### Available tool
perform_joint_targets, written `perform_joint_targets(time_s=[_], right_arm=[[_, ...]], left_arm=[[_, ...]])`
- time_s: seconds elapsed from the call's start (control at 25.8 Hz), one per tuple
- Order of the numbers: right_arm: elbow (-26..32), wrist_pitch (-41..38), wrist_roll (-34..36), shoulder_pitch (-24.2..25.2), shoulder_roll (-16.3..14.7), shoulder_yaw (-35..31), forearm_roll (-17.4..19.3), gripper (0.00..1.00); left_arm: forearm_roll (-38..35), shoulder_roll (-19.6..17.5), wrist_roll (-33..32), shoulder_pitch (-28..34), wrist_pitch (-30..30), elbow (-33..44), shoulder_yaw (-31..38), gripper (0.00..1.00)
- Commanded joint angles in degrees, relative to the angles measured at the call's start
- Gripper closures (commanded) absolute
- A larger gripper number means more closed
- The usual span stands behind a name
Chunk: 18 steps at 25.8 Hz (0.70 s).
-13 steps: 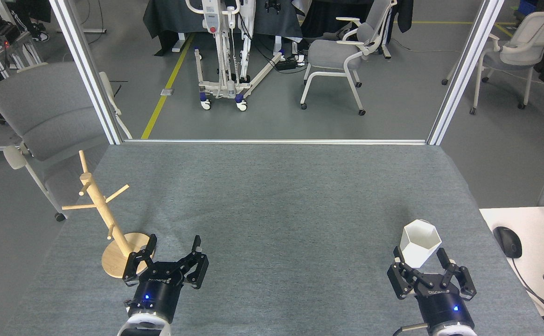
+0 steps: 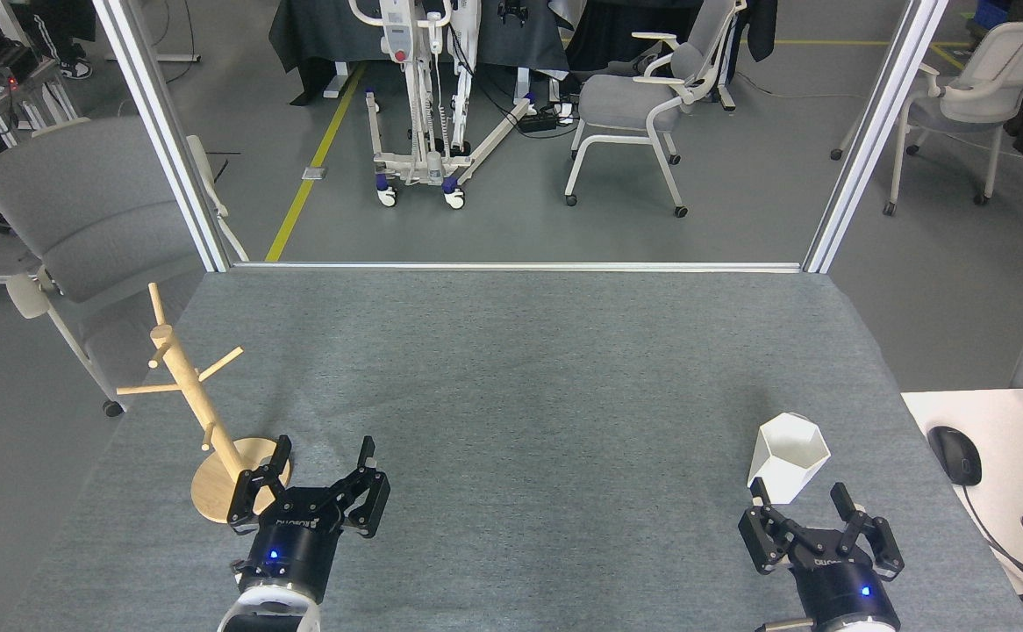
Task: Hang cup on storage rack
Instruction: 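Open the right gripper and position it around the white hexagonal cup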
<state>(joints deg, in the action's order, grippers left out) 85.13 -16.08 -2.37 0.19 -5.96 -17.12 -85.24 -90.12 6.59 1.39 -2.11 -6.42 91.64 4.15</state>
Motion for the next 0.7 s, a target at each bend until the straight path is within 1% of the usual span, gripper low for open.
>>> perform_joint_targets(time_s=[0.0,0.12,0.27,0.35,0.46,0.58,0.66], right_arm=[[-2.5,0.0,0.5,0.0,-1.0,-1.0,0.0,0.01],[-4.8,0.0,0.5,-0.4,-1.3,-1.4,0.1,0.01],[-8.2,0.1,0.8,-1.1,-4.1,-1.4,0.3,0.01],[-9.7,0.1,1.8,-2.6,-4.9,-1.3,0.2,0.01],[-11.7,0.8,3.6,-3.4,-4.9,-1.1,-0.1,0.01],[-14.4,3.4,4.1,-5.5,-5.0,-0.6,-0.3,0.01],[-16.0,3.8,4.2,-6.4,-5.0,-0.5,-0.4,0.01]], left_arm=[[0.1,-0.1,0.2,-0.3,-0.2,0.5,0.0,0.01],[-0.1,-0.3,0.7,-0.4,-0.3,0.0,-0.1,0.01],[-0.3,-0.6,0.5,-0.4,-0.3,0.0,-0.1,0.01],[-0.3,-0.7,0.4,-0.4,-0.3,0.0,-0.1,0.01],[-0.4,-0.7,0.3,-0.4,-0.4,-0.1,-0.1,0.01],[-0.4,-0.7,0.4,-0.3,-0.6,-1.0,-0.2,0.01],[-0.4,-0.8,0.4,-0.4,-0.6,-1.6,-0.2,0.01]])
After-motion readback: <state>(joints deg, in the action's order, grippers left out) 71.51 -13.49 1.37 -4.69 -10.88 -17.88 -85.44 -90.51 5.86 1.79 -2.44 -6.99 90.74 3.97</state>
